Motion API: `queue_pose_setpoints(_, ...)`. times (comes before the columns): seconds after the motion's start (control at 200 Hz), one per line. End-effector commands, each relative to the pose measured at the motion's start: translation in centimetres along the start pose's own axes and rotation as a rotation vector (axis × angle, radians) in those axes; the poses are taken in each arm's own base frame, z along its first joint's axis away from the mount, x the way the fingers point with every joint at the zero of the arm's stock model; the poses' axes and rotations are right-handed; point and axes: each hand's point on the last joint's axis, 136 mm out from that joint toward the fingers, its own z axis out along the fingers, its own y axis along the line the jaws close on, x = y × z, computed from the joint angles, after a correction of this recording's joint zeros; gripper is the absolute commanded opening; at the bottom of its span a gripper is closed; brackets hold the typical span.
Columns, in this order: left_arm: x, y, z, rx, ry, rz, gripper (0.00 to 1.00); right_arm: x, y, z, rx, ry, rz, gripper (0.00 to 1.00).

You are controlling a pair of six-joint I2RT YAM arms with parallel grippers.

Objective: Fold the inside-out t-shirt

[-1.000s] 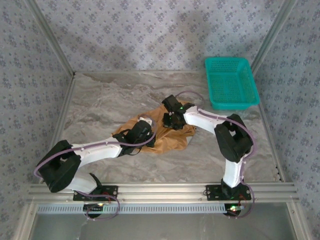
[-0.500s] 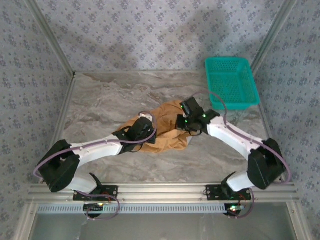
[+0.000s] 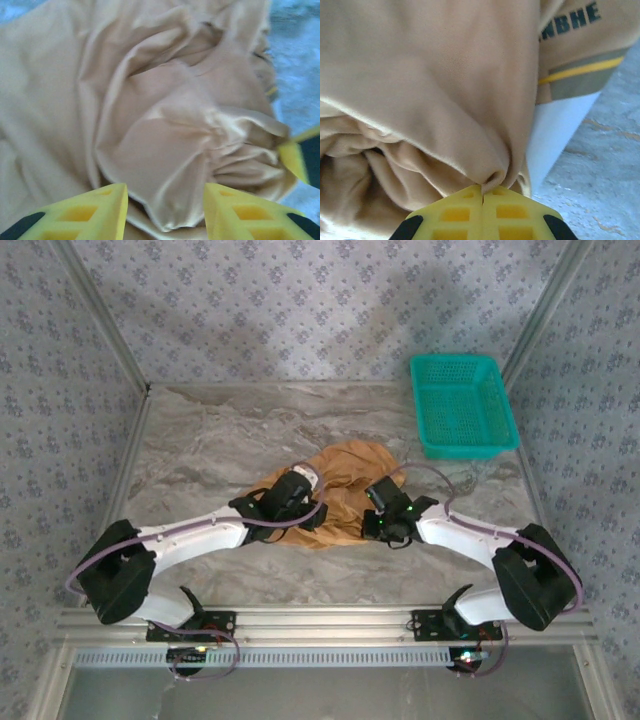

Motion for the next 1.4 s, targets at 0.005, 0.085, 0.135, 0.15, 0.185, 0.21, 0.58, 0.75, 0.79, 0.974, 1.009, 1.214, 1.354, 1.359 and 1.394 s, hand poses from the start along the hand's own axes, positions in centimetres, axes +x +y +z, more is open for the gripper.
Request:
queue_pose_setpoints(0.005, -1.3, -3.9, -1.1, 0.144, -0.010, 0.161, 0.44, -2.1, 1.4, -1.6, -0.037, -0.095, 0.015, 0.00)
queue_pose_setpoints(0.085, -0.9, -5.0, 0.1, 0.175, 0.019, 0.213, 0.43, -2.4, 1.3, -2.0, -0.038, -0.115, 0.023, 0.00)
queue_pose_setpoints(0.135, -0.4, -5.4, 1.1, 0.188, 0.039, 0.240, 0.43, -2.6, 1.2, -2.3, -0.039, -0.124, 0.033, 0.00)
queue_pose_setpoints(0.15, -0.3, -5.6, 1.4, 0.193, 0.045, 0.248, 0.43, -2.6, 1.1, -2.3, -0.039, -0.126, 0.039, 0.00)
queue_pose_setpoints(0.185, -0.2, -5.7, 2.0, 0.199, 0.049, 0.264, 0.43, -2.7, 1.1, -2.5, -0.042, -0.134, 0.048, 0.00)
queue_pose_setpoints(0.21, 0.0, -5.8, 2.4, 0.204, 0.052, 0.279, 0.43, -2.8, 1.0, -2.6, -0.044, -0.139, 0.053, 0.00)
queue_pose_setpoints(0.58, -0.2, -5.7, 6.7, 0.187, 0.008, 0.386, 0.45, -3.3, 1.1, -3.6, -0.064, -0.163, 0.068, 0.00)
queue_pose_setpoints(0.75, 0.7, -4.4, 9.1, 0.146, 0.057, 0.368, 0.46, -3.1, 0.9, -3.7, -0.061, -0.157, 0.064, 0.00)
queue_pose_setpoints(0.79, 1.0, -4.0, 9.7, 0.135, 0.069, 0.359, 0.45, -3.2, 1.0, -3.8, -0.063, -0.161, 0.063, 0.00)
queue_pose_setpoints(0.974, 0.5, -2.5, 10.5, 0.128, 0.101, 0.267, 0.19, -3.2, 0.9, -4.0, -0.063, -0.162, 0.059, 0.00)
queue_pose_setpoints(1.009, -0.2, -2.5, 10.2, 0.129, 0.095, 0.256, 0.12, -3.2, 0.8, -4.0, -0.060, -0.162, 0.056, 0.00)
queue_pose_setpoints(1.214, -3.9, -3.5, 6.1, 0.152, 0.040, 0.249, 0.00, -2.7, -0.7, -3.0, -0.004, -0.156, 0.048, 0.00)
queue_pose_setpoints(1.354, -6.3, -5.3, 2.7, 0.219, 0.008, 0.237, 0.00, -2.6, -1.6, -1.7, 0.042, -0.141, 0.049, 0.00)
queue_pose_setpoints(1.359, -6.4, -5.4, 2.7, 0.222, 0.007, 0.236, 0.00, -2.6, -1.6, -1.7, 0.043, -0.140, 0.049, 0.00)
queue_pose_setpoints(1.394, -6.8, -6.0, 1.9, 0.244, -0.001, 0.232, 0.00, -2.7, -1.8, -1.4, 0.056, -0.135, 0.051, 0.00)
